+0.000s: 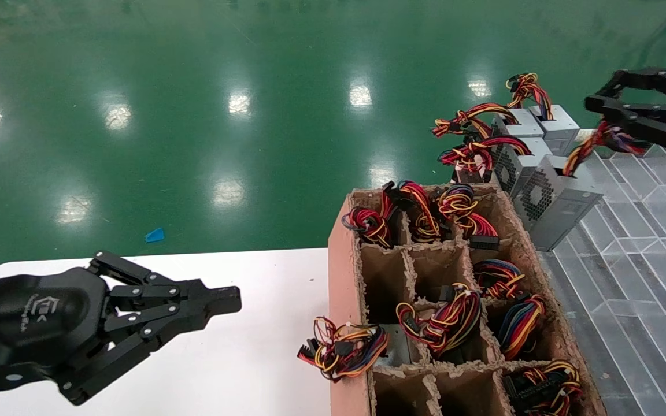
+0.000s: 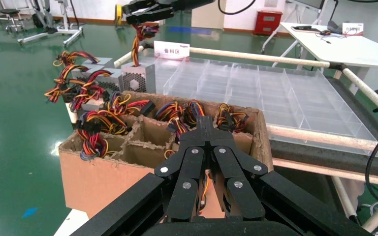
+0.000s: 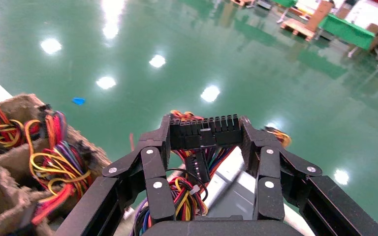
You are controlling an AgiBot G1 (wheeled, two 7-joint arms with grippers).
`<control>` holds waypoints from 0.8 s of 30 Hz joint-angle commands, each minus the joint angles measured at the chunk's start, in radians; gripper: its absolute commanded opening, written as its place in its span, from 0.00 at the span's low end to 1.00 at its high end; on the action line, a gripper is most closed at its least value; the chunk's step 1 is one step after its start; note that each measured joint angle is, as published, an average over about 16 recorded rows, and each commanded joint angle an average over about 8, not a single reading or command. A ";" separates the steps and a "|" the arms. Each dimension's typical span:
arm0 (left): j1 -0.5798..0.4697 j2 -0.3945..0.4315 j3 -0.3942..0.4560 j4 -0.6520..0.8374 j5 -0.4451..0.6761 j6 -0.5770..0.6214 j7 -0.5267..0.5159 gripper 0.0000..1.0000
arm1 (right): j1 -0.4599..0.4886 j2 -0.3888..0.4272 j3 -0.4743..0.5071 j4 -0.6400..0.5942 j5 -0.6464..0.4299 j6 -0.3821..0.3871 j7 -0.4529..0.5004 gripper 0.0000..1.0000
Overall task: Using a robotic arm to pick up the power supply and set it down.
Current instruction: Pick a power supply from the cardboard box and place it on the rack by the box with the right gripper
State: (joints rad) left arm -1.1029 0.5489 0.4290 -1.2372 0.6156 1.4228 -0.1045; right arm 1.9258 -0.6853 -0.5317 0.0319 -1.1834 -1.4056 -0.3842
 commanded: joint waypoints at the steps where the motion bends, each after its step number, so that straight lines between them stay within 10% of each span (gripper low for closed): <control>1: 0.000 0.000 0.000 0.000 0.000 0.000 0.000 0.00 | -0.007 -0.013 0.002 -0.006 0.003 -0.001 -0.006 0.00; 15: 0.000 0.000 0.000 0.000 0.000 0.000 0.000 0.00 | -0.041 -0.065 -0.001 -0.020 -0.001 0.013 -0.033 0.03; 24: 0.000 0.000 0.000 0.000 0.000 0.000 0.000 0.00 | -0.039 -0.067 -0.007 -0.022 -0.009 0.018 -0.039 1.00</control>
State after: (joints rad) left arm -1.1029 0.5489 0.4290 -1.2372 0.6156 1.4228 -0.1045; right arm 1.8871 -0.7516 -0.5381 0.0097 -1.1920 -1.3896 -0.4218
